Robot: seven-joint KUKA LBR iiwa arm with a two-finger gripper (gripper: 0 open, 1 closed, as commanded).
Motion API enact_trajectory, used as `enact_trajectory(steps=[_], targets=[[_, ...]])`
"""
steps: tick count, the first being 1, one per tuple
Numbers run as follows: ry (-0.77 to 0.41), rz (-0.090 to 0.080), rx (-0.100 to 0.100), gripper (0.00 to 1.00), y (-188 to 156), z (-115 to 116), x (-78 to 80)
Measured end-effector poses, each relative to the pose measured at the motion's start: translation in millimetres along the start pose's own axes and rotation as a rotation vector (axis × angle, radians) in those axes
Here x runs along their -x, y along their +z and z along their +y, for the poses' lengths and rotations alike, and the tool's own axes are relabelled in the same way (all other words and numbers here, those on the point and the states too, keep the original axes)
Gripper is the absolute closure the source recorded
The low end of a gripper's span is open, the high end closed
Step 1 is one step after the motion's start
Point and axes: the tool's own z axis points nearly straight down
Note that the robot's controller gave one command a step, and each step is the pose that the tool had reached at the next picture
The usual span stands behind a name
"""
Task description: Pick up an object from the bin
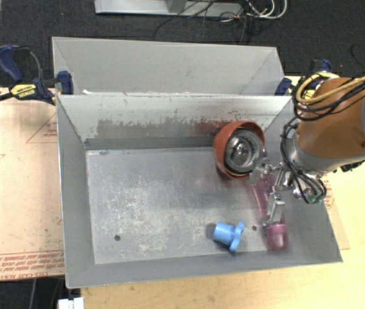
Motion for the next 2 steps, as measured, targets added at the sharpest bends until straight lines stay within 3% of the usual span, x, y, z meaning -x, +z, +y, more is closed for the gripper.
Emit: enact_trajectory(steps=[2], targets=[[0.003,-0.003,0.001,0.0,-9.0,8.6,-1.1]])
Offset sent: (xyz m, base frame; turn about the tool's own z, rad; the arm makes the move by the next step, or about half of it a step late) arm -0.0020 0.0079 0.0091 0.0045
